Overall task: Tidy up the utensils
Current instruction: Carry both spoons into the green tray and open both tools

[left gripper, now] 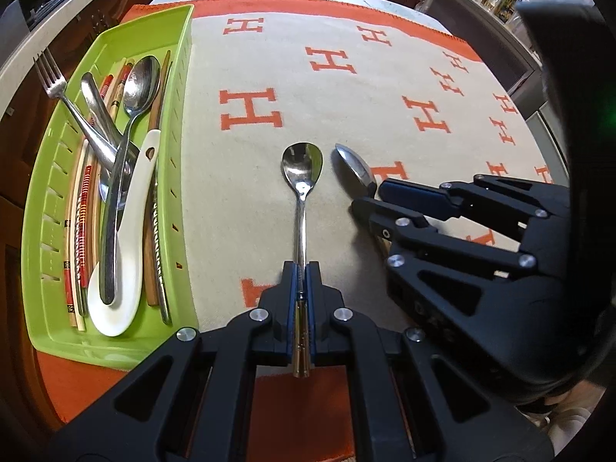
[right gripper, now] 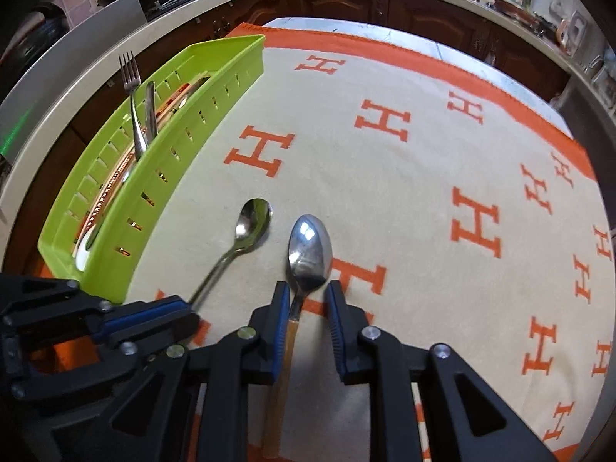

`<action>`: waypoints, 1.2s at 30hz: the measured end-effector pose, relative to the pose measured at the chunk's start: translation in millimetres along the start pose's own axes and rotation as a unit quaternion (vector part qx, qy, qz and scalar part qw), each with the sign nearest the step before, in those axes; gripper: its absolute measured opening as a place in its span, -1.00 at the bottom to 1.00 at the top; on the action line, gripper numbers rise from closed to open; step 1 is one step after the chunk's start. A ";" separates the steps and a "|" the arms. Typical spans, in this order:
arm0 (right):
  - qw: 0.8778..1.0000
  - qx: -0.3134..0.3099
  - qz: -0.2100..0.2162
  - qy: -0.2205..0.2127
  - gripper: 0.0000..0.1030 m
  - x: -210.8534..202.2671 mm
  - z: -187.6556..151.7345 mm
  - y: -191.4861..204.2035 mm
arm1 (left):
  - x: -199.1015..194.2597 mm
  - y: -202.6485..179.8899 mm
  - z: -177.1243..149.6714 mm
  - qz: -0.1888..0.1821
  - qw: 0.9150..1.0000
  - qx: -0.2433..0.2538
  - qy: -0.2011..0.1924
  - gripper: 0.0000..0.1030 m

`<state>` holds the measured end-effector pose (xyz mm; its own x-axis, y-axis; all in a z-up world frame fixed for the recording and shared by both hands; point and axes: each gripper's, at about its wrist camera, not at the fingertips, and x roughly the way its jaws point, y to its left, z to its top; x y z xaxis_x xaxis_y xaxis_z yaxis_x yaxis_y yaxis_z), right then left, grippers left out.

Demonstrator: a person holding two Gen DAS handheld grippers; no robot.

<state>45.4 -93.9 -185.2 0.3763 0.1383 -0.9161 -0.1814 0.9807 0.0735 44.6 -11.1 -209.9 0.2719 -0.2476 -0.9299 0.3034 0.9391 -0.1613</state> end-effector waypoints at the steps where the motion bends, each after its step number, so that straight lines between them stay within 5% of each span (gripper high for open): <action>1: 1.000 0.003 -0.005 -0.001 -0.78 -0.5 -0.1 -1.0 | -0.7 0.3 0.4 -0.001 1.000 -0.001 -0.001 -0.95; 4: 1.000 0.022 -0.009 0.001 -0.90 -1.9 -0.5 -7.7 | -6.1 1.2 0.9 0.000 1.000 0.000 -0.009 -0.95; 13: 0.985 0.129 0.114 0.016 -0.96 -13.4 -1.5 -41.0 | -29.0 3.6 2.2 -0.020 0.999 -0.006 -0.043 -0.95; 26: 0.961 0.166 0.219 0.004 -0.96 -43.8 33.5 -26.8 | -75.0 21.8 8.5 -0.024 0.995 -0.033 -0.092 -0.95; 30: 0.942 0.198 0.272 0.001 -0.96 -45.8 64.7 -12.6 | -102.0 48.7 17.9 0.002 0.990 -0.060 -0.125 -0.95; 36: 0.930 0.223 0.292 -0.013 -0.96 -34.6 108.5 16.8 | -110.6 98.3 31.1 0.061 0.983 -0.104 -0.141 -0.95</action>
<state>127.9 -67.2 -109.5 0.3557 0.6626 -0.6591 0.0312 0.6964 0.7169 72.7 101.2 -112.6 0.5461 -0.1595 -0.8224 0.0679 0.9869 -0.1463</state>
